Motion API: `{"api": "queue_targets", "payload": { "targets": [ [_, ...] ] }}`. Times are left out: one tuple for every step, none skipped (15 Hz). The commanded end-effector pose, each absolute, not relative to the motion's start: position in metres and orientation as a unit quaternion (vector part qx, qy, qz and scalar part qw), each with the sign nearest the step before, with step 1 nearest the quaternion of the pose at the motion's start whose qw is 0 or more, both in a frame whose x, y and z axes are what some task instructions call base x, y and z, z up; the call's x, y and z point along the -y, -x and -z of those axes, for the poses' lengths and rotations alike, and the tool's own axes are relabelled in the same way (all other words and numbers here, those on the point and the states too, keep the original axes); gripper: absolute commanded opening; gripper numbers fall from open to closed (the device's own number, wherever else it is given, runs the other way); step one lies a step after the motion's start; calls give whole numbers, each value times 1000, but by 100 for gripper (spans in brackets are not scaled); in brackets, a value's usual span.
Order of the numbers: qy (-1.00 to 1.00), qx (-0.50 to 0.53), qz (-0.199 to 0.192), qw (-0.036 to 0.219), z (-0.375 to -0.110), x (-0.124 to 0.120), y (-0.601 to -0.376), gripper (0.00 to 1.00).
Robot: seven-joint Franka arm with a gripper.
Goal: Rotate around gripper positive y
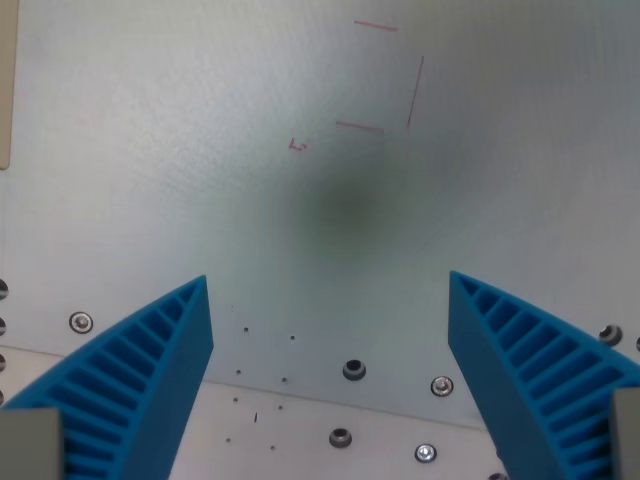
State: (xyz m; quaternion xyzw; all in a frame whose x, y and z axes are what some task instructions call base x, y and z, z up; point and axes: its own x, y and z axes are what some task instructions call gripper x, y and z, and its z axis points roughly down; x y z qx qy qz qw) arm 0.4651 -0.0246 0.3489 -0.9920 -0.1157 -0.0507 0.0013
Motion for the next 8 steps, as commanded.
{"api": "queue_targets", "payload": {
  "targets": [
    [975,119,188,23,-348,27,-449,100],
    [974,119,193,23,-348,27,-449,100],
    [972,119,199,24,-348,27,-449,100],
    [971,119,205,25,-348,27,-449,100],
    [970,118,210,25,-348,27,-449,100],
    [969,118,216,26,-348,27,-449,100],
    [968,118,222,27,-348,27,-449,100],
    [966,118,227,27,-348,27,-449,100]
  ]
}}
